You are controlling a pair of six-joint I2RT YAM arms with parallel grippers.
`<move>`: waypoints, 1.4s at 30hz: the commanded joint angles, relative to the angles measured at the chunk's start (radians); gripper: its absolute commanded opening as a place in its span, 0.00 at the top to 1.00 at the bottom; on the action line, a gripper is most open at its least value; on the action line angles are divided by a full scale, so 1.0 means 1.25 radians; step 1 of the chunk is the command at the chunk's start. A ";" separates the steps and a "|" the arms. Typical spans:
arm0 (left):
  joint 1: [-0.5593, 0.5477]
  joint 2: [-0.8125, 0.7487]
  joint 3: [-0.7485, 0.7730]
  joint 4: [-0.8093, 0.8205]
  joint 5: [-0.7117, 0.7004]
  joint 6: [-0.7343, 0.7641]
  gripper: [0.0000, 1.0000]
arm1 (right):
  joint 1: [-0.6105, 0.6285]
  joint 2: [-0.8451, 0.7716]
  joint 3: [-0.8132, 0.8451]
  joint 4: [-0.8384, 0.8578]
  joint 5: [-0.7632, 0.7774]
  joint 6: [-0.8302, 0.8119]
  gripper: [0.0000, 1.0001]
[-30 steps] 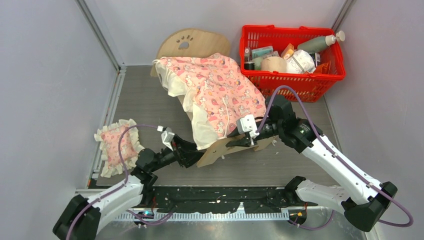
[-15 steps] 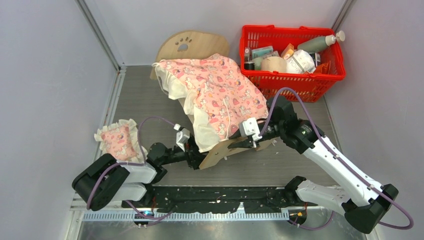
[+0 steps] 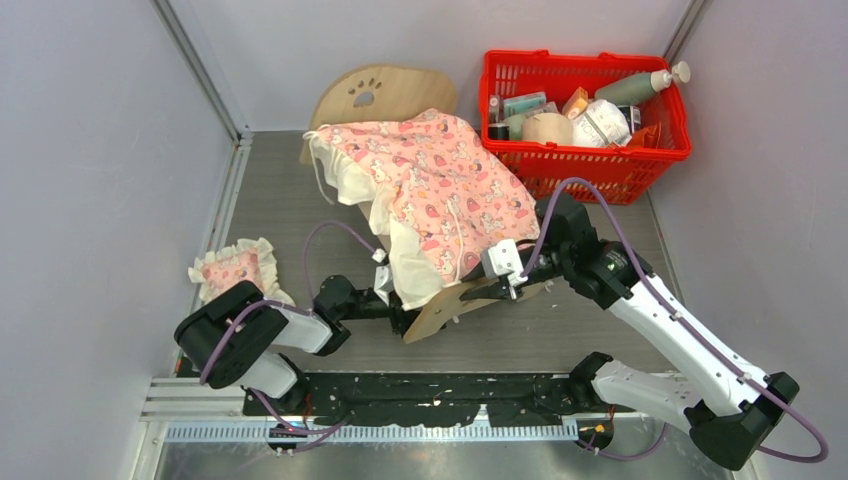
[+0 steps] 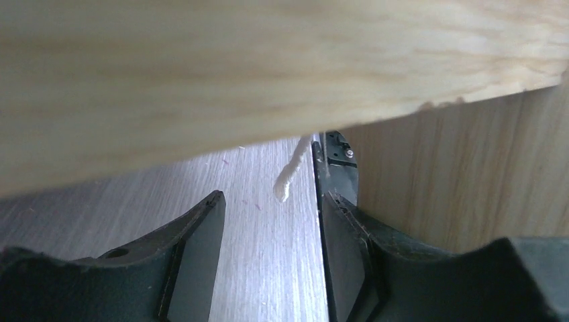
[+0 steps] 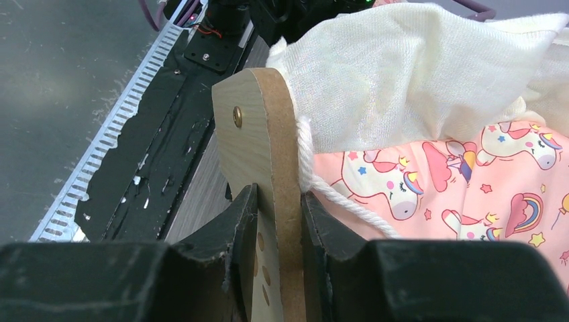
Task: Set up the pet bed
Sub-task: Cross the ropes on the bed frame.
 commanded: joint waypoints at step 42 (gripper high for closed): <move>-0.069 -0.831 -0.046 -1.063 -0.766 -0.125 1.00 | -0.022 -0.098 -0.086 0.014 0.239 -0.021 0.95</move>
